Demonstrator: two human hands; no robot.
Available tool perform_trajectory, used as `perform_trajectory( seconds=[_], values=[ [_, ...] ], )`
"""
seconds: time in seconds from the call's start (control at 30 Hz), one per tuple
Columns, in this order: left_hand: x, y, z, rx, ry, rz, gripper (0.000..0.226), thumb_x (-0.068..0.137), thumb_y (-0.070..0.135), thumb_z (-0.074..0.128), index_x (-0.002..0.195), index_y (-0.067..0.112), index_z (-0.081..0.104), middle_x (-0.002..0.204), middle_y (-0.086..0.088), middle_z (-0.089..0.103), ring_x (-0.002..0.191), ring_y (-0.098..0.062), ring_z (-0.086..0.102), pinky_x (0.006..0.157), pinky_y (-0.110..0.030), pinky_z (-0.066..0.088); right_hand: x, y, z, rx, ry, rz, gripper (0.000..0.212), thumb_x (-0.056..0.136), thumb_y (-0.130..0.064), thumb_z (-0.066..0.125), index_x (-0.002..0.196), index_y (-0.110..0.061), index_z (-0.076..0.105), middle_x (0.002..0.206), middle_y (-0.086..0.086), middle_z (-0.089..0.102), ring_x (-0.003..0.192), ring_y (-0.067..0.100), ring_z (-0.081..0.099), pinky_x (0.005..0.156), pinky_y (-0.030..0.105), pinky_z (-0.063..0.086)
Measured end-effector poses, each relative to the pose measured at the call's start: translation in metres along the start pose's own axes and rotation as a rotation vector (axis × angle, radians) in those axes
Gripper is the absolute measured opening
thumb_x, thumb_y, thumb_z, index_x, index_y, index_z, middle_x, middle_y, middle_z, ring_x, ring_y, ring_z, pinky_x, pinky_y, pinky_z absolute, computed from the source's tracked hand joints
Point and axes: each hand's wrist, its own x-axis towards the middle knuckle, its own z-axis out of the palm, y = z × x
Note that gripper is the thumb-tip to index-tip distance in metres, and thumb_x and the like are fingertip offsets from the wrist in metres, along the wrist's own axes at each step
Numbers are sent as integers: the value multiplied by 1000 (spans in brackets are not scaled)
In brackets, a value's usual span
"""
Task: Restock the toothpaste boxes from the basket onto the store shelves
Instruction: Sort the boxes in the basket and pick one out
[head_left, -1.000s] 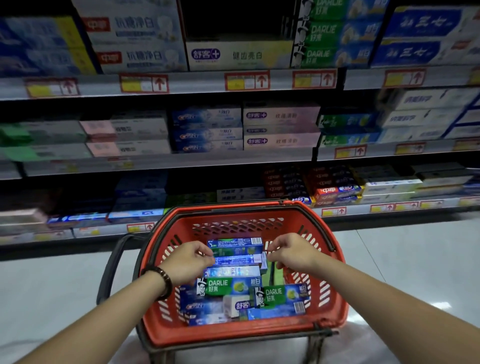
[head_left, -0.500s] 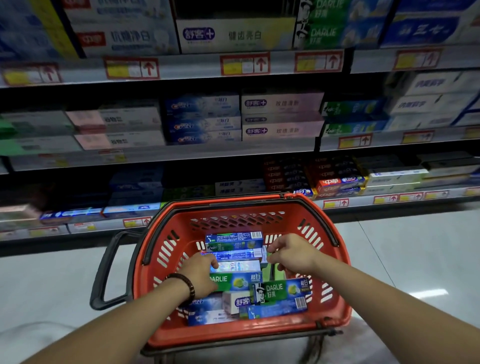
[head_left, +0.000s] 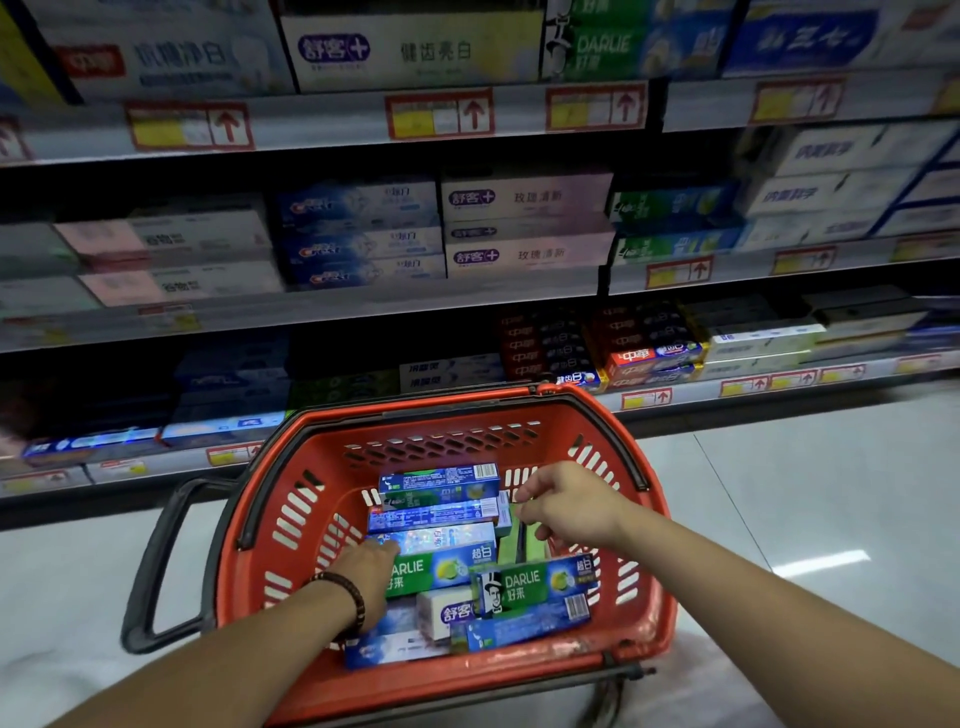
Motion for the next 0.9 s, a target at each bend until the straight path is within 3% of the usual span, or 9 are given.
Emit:
perform_trajectory(
  seconds=[0.2, 0.3, 0.43, 0.57, 0.63, 0.7, 0.8, 0.83, 0.9],
  values=[
    [7, -3, -10, -103, 8, 4, 50, 82, 27, 78, 127, 23, 57, 130, -5, 58, 119, -22, 60, 97, -27, 48, -4, -11, -5, 28, 0, -31, 11, 97, -17, 71, 106, -11, 71, 96, 13, 72, 76, 20, 68, 64, 38, 52],
    [9, -5, -16, -227, -20, 18, 44, 86, 32, 81, 124, 24, 59, 124, -3, 65, 102, -18, 60, 82, -24, 44, -4, -13, -7, 8, -5, -26, 11, 98, -17, 69, 106, -10, 71, 101, 17, 74, 75, 20, 68, 65, 38, 53],
    [7, -8, -23, -385, -31, 13, 44, 88, 38, 80, 125, 26, 60, 126, -2, 63, 97, -16, 61, 72, -21, 44, -6, -15, -8, 5, -15, -5, 12, 100, -17, 66, 109, -9, 70, 109, 19, 75, 76, 20, 67, 67, 39, 53],
    [0, -13, -34, -493, -15, -8, 29, 88, 29, 82, 113, 27, 67, 111, 7, 66, 94, -13, 66, 70, -15, 49, -8, -16, -9, 5, -20, 6, 11, 102, -17, 64, 108, -10, 70, 102, 12, 73, 78, 21, 67, 68, 38, 53],
    [-4, -17, -40, -541, -4, -6, 22, 86, 24, 84, 103, 27, 71, 102, 6, 72, 91, -16, 72, 71, -22, 58, -10, -17, -9, 3, -16, 13, 11, 102, -18, 64, 107, -10, 70, 100, 10, 71, 79, 21, 67, 68, 38, 53],
    [-7, -21, -48, -625, -9, -6, 23, 85, 23, 85, 103, 27, 73, 104, 4, 75, 95, -19, 74, 84, -35, 61, -12, -18, -10, -4, -6, 18, 11, 103, -19, 65, 107, -11, 70, 101, 10, 71, 80, 22, 67, 68, 38, 53],
    [-17, -23, -63, -692, -12, 37, 41, 81, 40, 86, 117, 30, 71, 116, 8, 72, 102, -14, 71, 93, -33, 57, -14, -22, -13, -13, 23, 20, 12, 102, -21, 67, 111, -13, 69, 108, 15, 73, 81, 22, 69, 66, 38, 54],
    [-19, -23, -68, -721, -21, 55, 48, 78, 45, 86, 120, 30, 70, 116, 8, 72, 98, -9, 70, 92, -29, 56, -14, -23, -15, -13, 37, 21, 16, 102, -22, 68, 115, -13, 67, 109, 16, 73, 81, 22, 69, 65, 38, 55],
    [-26, -20, -80, -801, -32, 89, 38, 84, 37, 84, 118, 26, 69, 105, 4, 74, 77, -3, 67, 77, -22, 55, -14, -26, -17, 5, 62, 22, 27, 101, -22, 70, 125, -13, 62, 108, 15, 71, 81, 21, 70, 63, 34, 56]
  ],
)
